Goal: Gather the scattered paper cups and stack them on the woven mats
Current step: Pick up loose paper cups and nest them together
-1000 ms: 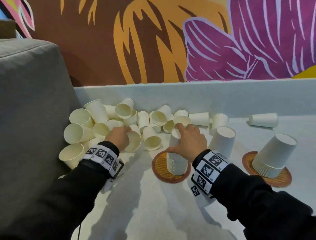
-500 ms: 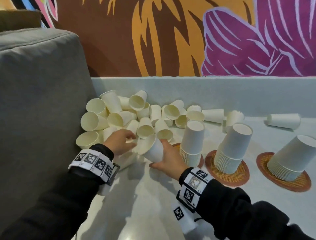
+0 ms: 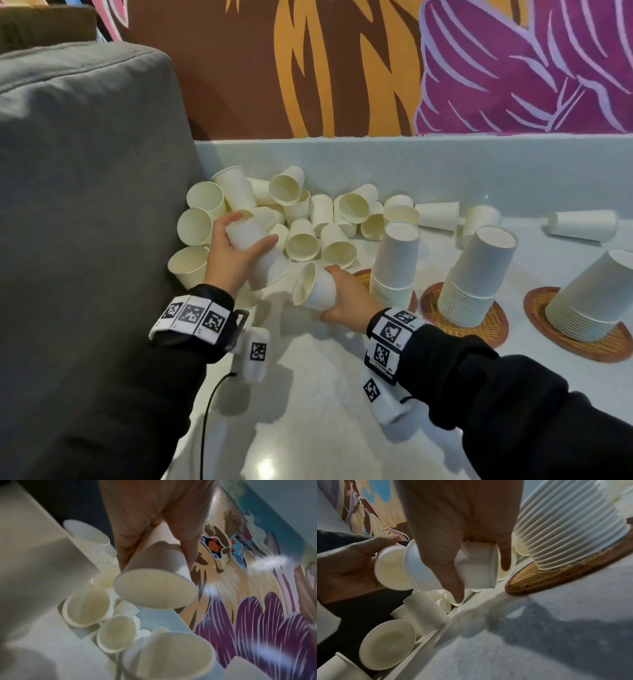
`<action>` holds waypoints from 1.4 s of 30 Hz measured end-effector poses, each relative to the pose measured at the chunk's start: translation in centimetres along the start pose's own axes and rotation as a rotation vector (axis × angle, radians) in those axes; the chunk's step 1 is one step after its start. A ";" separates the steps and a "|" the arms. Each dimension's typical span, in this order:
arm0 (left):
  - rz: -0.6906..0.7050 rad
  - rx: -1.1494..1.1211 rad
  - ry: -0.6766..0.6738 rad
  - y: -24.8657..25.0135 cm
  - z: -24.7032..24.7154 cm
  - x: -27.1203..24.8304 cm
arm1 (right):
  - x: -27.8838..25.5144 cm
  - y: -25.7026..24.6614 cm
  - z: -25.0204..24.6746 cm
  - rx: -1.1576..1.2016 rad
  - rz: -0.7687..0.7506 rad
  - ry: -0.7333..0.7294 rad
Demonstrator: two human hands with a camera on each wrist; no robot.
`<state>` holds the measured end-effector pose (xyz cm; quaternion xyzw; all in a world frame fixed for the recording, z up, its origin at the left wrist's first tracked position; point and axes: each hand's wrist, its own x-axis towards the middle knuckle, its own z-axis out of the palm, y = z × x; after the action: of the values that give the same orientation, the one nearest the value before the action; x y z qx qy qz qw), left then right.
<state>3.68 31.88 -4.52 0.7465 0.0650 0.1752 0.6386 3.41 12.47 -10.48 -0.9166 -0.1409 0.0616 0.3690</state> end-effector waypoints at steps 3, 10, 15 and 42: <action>-0.158 -0.198 0.093 -0.1 0.8 -0.5 | 0.1 -0.6 -0.2 0.025 -0.009 0.020; -0.284 -0.163 -0.009 -1.2 2.9 -2.4 | -0.1 -0.7 -0.8 0.011 -0.058 0.071; -0.338 -0.122 -0.123 -1.5 3.5 -3.2 | -0.2 -0.6 -1.2 -0.044 -0.048 0.094; -0.261 1.447 -0.280 1.4 -4.2 -0.8 | -0.8 -0.6 -1.2 -0.064 -0.005 -0.072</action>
<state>1.29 35.32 -2.79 0.9818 0.1699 -0.0852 0.0059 2.80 11.88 -9.16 -0.9248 -0.1584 0.0889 0.3343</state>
